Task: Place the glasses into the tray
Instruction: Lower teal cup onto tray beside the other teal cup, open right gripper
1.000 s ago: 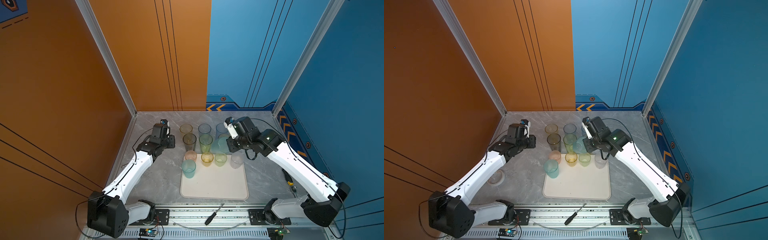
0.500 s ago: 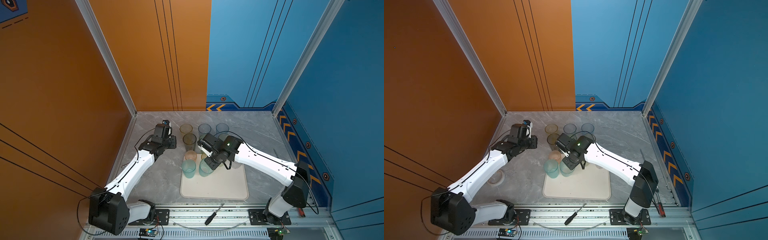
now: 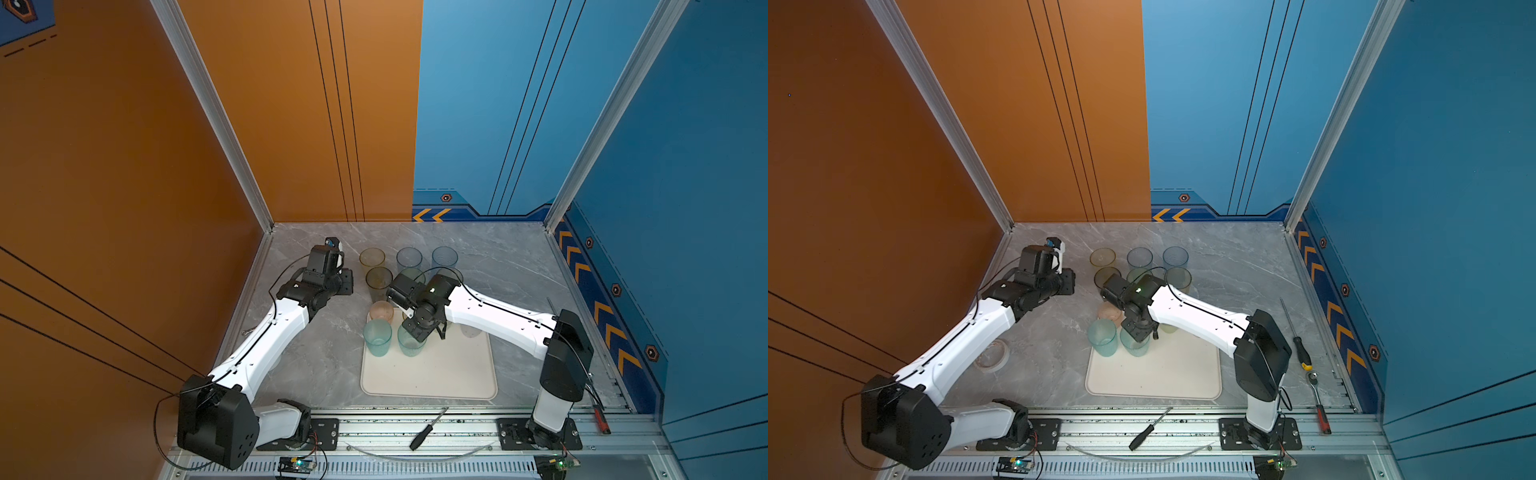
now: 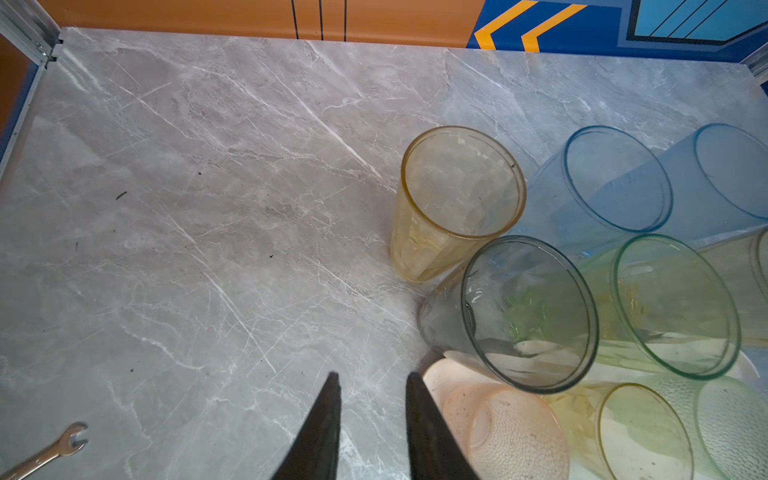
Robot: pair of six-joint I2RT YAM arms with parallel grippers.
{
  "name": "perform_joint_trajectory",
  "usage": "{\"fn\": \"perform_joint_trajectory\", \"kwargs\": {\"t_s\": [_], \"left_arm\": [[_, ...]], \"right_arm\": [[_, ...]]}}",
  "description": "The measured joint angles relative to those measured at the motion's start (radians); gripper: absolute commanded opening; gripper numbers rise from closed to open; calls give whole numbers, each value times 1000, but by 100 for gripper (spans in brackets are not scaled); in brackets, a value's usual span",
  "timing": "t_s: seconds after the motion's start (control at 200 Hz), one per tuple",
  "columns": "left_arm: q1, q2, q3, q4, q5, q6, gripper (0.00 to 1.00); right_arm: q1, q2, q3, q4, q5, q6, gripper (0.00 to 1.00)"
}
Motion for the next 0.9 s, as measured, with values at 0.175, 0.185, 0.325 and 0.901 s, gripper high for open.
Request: {"fn": "perform_joint_trajectory", "kwargs": {"t_s": [0.175, 0.185, 0.325, 0.901], "left_arm": [[0, 7, 2, -1, 0, 0, 29], [0, 7, 2, -2, 0, 0, 29], [0, 12, 4, -2, 0, 3, 29], [0, 19, 5, -2, 0, 3, 30]], "right_arm": [[0, 11, 2, 0, 3, 0, 0], [0, 11, 2, 0, 3, 0, 0], [0, 15, 2, 0, 3, 0, 0], [-10, 15, -12, 33, -6, 6, 3]]}}
